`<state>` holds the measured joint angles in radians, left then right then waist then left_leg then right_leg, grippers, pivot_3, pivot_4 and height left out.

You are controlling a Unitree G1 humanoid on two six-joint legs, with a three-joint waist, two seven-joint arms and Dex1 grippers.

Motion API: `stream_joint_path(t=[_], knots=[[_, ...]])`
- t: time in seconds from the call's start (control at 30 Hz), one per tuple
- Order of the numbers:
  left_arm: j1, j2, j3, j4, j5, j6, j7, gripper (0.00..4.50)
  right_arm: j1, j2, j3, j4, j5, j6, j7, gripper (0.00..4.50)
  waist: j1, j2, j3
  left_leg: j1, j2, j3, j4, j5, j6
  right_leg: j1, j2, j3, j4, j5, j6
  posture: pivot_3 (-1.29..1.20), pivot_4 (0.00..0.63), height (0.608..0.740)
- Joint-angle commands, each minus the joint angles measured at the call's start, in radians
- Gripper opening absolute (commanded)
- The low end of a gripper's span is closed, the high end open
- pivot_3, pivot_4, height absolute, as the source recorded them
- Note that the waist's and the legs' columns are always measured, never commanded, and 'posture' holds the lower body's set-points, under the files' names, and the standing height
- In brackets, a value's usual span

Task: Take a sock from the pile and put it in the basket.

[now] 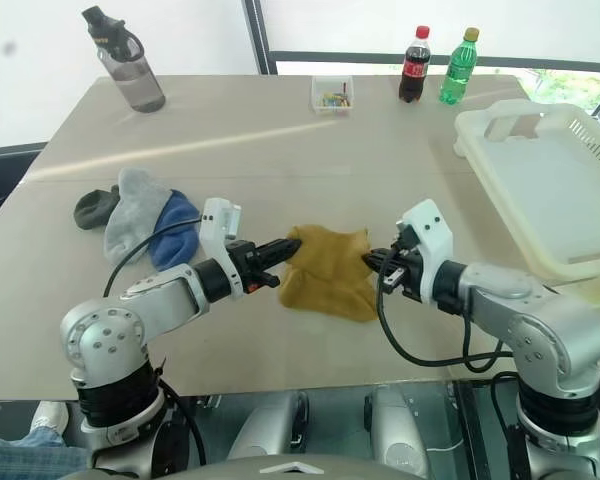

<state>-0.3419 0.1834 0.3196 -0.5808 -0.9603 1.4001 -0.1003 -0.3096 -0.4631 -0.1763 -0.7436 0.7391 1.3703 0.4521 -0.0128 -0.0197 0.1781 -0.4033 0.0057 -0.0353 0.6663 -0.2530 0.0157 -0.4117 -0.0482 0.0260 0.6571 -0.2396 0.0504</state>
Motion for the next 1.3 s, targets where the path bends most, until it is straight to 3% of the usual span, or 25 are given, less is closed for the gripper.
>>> stream_joint_path(t=[0.03,0.5,0.97,1.3], knots=[[0.033,-0.002,0.037,-0.045,-0.074,0.044,0.032,0.03,0.049,-0.017,-0.056,-0.059,0.075,0.039,0.006,0.0,0.0,0.0,0.0,0.0,0.0,0.0,0.0,0.0,0.0,0.0,0.0,0.0,0.0,0.0,0.0,0.0,0.15,0.74],[0.159,0.072,0.038,-0.086,-0.213,0.09,0.099,0.03,0.143,-0.048,-0.054,-0.039,0.116,0.05,-0.05,0.0,0.001,0.0,0.0,0.0,0.0,0.001,0.0,0.0,0.0,0.0,0.0,0.001,-0.001,0.0,0.0,0.0,0.15,0.74],[0.239,0.104,-0.092,-0.125,-0.096,-0.16,0.07,0.03,0.12,-0.078,-0.004,0.025,0.064,-0.023,-0.079,0.0,0.002,0.0,0.0,0.0,0.0,0.001,0.0,0.0,0.0,0.0,0.0,0.001,-0.002,0.0,0.0,0.0,0.15,0.74],[0.268,0.142,-0.128,-0.097,-0.097,-0.207,0.065,0.03,0.121,-0.073,0.014,0.024,0.078,-0.031,-0.082,0.0,0.002,0.0,0.0,-0.001,0.0,0.001,0.0,0.0,0.0,0.0,0.0,0.001,-0.004,0.0,0.0,0.0,0.15,0.74]])
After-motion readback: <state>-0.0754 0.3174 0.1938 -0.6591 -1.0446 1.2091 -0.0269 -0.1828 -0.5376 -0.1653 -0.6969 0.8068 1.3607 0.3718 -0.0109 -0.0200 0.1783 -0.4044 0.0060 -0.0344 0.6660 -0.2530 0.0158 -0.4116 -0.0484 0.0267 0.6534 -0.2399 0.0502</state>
